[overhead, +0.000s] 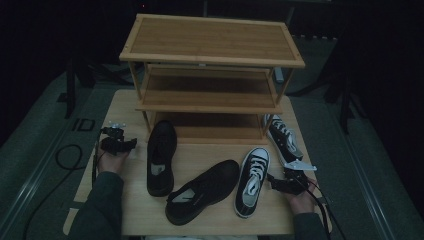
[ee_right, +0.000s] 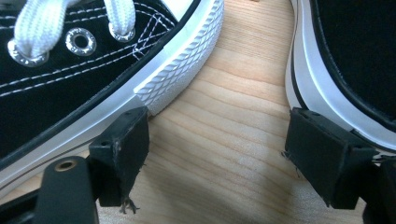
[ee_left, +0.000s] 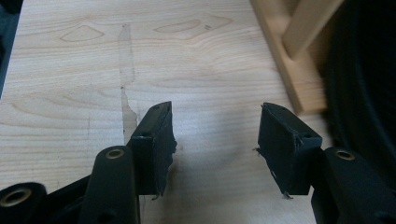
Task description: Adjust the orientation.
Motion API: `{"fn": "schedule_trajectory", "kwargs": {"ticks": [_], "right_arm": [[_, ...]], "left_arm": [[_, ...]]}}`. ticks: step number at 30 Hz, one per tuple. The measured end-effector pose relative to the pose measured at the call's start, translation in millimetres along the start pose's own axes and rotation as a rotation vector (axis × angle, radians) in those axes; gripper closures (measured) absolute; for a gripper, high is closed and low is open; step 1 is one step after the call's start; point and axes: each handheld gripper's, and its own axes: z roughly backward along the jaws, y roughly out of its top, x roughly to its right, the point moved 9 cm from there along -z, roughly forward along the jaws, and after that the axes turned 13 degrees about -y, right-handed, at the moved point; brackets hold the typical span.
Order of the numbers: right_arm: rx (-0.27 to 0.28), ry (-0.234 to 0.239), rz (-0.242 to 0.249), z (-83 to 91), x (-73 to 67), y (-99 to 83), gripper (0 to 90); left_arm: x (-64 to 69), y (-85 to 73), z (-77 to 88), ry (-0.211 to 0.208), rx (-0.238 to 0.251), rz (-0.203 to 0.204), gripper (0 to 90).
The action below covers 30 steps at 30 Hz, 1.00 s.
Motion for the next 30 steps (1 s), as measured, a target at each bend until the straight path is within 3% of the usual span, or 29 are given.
{"fn": "schedule_trajectory", "kwargs": {"ticks": [13, 18, 30], "right_arm": [[0.000, 0.000, 0.000, 0.0, 0.0, 0.0, 21.8], [0.000, 0.000, 0.000, 0.1, -0.1, -0.1, 21.8], [0.001, 0.001, 0.000, 0.6, -0.3, -0.5, 21.8]], "left_arm": [[21.5, 0.3, 22.4, -0.063, -0.039, -0.055, 45.0], [30.3, 2.0, 31.1, -0.090, -0.031, -0.068, 45.0], [56.8, 6.2, 54.0, -0.131, -0.047, -0.145, 45.1]]}}
